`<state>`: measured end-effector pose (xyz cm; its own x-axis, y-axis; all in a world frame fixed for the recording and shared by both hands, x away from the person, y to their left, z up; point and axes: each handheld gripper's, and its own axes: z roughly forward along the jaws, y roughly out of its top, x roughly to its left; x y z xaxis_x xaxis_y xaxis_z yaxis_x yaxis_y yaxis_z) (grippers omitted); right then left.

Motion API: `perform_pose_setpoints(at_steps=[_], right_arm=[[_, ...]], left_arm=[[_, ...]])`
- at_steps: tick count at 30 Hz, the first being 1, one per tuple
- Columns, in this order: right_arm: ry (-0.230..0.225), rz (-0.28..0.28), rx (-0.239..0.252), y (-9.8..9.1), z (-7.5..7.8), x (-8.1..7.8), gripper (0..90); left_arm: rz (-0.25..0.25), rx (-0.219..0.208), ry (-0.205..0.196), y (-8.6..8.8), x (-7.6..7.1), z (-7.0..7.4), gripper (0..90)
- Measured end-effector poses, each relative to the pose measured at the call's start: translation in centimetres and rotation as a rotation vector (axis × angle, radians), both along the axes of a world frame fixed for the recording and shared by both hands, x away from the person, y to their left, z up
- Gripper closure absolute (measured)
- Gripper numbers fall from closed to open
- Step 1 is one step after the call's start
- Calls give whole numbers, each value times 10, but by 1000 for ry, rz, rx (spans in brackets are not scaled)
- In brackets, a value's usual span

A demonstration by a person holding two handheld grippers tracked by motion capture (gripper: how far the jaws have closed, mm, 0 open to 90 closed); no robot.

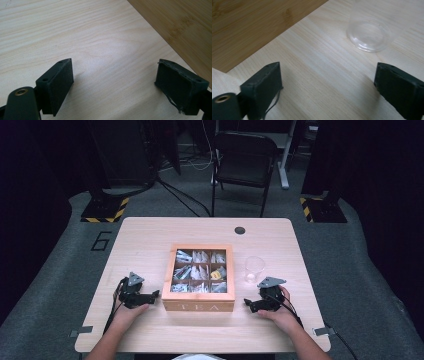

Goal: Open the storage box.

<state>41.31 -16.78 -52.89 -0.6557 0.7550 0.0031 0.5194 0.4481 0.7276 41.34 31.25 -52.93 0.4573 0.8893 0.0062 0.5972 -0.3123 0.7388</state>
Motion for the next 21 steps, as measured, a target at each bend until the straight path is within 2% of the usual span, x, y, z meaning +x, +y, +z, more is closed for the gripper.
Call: perform_pose_setpoints(at_steps=[3,8,21], right_arm=[[1,15,-10,3,-1,1,20],[4,10,-18,4,-1,1,18],[3,5,-8,5,-1,1,12]], left_arm=[[4,-1,-8,0,1,0,142],[-6,0,6,-1,0,0,130],[-15,-3,3,0,0,0,127]])
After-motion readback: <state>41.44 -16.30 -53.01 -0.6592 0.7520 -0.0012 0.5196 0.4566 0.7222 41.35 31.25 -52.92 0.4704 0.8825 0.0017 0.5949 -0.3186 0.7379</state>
